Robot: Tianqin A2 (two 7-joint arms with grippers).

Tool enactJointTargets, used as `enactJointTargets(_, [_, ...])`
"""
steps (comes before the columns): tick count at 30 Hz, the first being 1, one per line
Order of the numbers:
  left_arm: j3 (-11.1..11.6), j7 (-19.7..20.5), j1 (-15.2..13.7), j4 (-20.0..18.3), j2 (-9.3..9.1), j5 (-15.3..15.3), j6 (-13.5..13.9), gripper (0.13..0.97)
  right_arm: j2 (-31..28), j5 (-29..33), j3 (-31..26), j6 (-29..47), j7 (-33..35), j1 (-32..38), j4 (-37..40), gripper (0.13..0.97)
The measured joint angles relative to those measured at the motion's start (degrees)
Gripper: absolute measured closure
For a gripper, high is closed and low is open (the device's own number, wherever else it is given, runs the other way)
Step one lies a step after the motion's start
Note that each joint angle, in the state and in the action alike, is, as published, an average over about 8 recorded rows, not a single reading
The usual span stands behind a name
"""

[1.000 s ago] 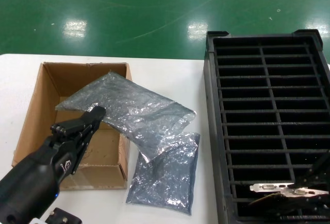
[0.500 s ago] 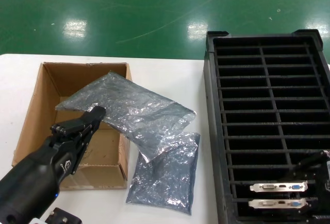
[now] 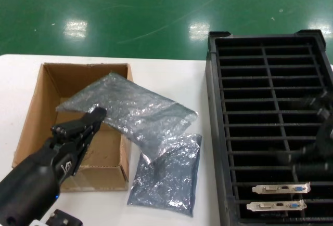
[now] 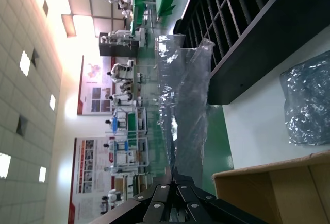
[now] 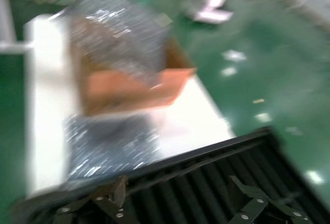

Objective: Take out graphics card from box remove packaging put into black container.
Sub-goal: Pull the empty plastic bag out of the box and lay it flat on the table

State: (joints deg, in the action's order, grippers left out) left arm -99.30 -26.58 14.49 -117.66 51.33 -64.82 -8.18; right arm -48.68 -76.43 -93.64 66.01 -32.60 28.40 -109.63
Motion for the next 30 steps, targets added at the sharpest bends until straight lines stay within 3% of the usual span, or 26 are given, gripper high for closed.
enactJointTargets(6, [0.0, 0.0, 0.0, 0.0, 0.0, 0.0, 0.0, 0.958, 4.4, -2.0, 9.9, -12.0, -1.7, -8.9, 0.7, 0.359])
enactJointTargets(8, [0.0, 0.0, 0.0, 0.0, 0.0, 0.0, 0.0, 0.958, 5.6, -3.0, 12.1, -14.8, -1.8, -11.0, 1.0, 0.359])
enactJointTargets(13, [0.1, 0.0, 0.0, 0.0, -0.13, 0.0, 0.1, 0.958, 6.9, -4.5, 14.3, -17.7, -1.9, -13.4, 1.3, 0.306])
enactJointTargets(17, [0.5, 0.4, -0.7, -0.2, -2.19, -0.7, 2.4, 0.958, 7.0, -4.6, 14.5, -17.9, -1.8, -13.6, 1.3, 0.236])
enactJointTargets(20, [1.8, 2.6, -1.9, -0.3, -5.87, -0.9, 6.7, 0.958, 7.0, -4.7, 14.5, -17.9, -1.8, -13.6, 1.3, 0.208])
enactJointTargets(24, [4.7, 9.9, -4.2, -0.3, -12.83, -0.6, 15.8, 0.958, 7.0, -4.6, 14.5, -17.9, -1.8, -13.6, 1.3, 0.171])
enactJointTargets(27, [7.2, 17.7, -6.3, 0.0, -19.47, 0.9, 23.7, 0.958, 7.0, -4.6, 14.5, -17.9, -1.8, -13.6, 1.3, 0.142])
enactJointTargets(30, [9.5, 25.6, -8.6, 0.9, -26.88, 4.6, 31.7, 0.958, 7.0, -4.6, 14.5, -17.9, -1.8, -13.6, 1.3, 0.139])
